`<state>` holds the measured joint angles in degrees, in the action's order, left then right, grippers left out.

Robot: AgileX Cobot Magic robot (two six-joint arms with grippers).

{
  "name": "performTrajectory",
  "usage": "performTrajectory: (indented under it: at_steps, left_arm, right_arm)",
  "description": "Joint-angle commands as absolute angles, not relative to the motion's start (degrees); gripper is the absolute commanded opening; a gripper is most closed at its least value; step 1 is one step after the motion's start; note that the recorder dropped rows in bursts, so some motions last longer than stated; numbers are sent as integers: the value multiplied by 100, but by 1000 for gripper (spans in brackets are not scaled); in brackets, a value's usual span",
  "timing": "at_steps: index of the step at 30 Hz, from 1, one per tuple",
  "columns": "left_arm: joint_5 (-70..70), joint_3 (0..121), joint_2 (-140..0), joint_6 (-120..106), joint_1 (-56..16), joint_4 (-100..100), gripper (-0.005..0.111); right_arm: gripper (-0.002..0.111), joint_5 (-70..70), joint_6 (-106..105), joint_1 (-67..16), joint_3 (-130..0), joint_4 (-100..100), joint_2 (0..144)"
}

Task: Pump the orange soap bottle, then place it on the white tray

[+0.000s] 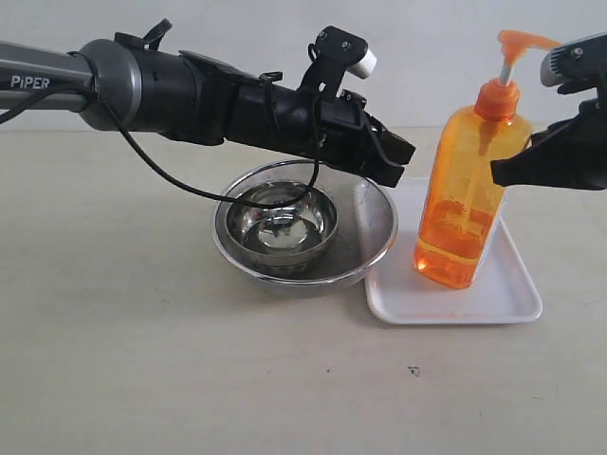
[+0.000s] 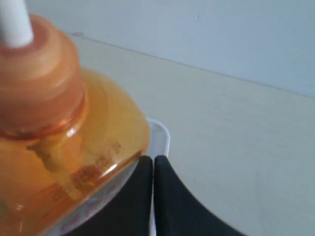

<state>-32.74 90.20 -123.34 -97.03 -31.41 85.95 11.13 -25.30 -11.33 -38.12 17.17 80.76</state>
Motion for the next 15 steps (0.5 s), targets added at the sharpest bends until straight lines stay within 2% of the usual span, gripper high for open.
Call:
performTrajectory:
  at_steps: [1,15]
  left_arm:
    - [-3294,9030,-12340,-9749,-3199,8695,5]
    - [-3303,9030,-12340,-9774,-3315,8810,5]
  right_arm:
    - [0,1148,-2656,-1134,-4008,1717,8079]
    - [0,729,-2903,-1134,-4130,1705,8105]
